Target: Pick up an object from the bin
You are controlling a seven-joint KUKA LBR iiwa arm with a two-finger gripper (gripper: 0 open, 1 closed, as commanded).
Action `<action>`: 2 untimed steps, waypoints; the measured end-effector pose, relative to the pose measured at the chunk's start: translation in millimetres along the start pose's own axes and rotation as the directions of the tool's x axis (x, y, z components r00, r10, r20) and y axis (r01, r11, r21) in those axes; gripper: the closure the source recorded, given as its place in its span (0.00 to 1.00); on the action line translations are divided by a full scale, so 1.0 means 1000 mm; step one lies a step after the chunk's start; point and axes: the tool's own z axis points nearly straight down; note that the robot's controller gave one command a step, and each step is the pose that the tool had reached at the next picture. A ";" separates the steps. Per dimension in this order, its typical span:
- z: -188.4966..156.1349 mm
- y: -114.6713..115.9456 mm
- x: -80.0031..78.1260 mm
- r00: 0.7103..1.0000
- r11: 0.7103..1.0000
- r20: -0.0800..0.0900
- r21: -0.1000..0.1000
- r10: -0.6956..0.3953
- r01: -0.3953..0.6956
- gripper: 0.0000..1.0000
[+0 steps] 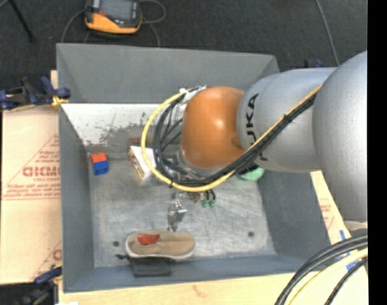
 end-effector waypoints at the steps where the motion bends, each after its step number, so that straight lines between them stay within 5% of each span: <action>1: 0.052 -0.005 0.049 0.953 0.953 0.014 0.000 -0.303 0.303 1.00; 2: 0.052 -0.005 0.049 0.953 0.953 0.014 -0.001 -0.303 0.303 1.00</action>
Offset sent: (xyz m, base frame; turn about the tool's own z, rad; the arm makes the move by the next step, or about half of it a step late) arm 0.0000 0.0000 0.0000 0.0000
